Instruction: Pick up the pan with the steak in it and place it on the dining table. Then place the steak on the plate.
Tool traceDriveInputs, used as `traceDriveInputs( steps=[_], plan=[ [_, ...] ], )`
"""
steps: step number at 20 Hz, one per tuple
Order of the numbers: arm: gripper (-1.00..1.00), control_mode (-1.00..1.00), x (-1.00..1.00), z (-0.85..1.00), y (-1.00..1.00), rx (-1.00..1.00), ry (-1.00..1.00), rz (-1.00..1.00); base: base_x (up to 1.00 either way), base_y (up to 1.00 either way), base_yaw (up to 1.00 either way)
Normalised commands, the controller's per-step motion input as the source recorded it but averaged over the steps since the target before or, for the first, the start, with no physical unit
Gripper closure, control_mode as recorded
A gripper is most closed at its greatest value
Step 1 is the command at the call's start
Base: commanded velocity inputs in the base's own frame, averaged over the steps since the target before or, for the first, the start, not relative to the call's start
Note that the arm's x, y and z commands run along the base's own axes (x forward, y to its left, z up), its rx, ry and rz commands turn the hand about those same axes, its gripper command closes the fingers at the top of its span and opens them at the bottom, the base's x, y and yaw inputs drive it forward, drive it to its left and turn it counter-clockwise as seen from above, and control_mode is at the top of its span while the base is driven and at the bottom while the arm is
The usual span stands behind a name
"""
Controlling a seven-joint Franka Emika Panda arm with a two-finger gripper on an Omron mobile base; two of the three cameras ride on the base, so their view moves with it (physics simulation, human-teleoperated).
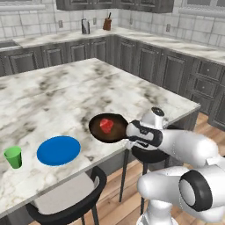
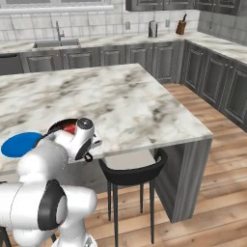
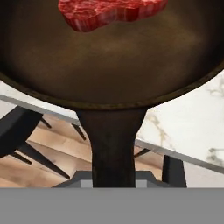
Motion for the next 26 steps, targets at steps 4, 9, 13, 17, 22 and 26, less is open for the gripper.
traceDriveInputs(
  steps=[4, 9, 13, 17, 22, 26],
  plan=[
    [1.00, -1.00, 0.95, -0.20, 0.41, -0.05, 0.08, 0.00, 0.00, 0.00, 0.00],
    [1.00, -1.00, 0.67, -0.11, 0.34, -0.03, 0.02, -0.03, 0.00, 0.00, 0.00],
    [1.00, -1.00, 0.07, 0.00, 0.04, 0.00, 0.00, -0.01, 0.00, 0.00, 0.00],
    [1.00, -1.00, 0.24, -0.18, 0.10, 0.00, 0.00, 0.00, 0.00, 0.00, 0.00],
    [1.00, -1.00, 0.48, -0.39, 0.31, 0.00, 0.00, 0.00, 0.00, 0.00, 0.00],
    [1.00, -1.00, 0.41, -0.40, 0.36, 0.00, 0.00, 0.00, 0.00, 0.00, 0.00]
  ],
)
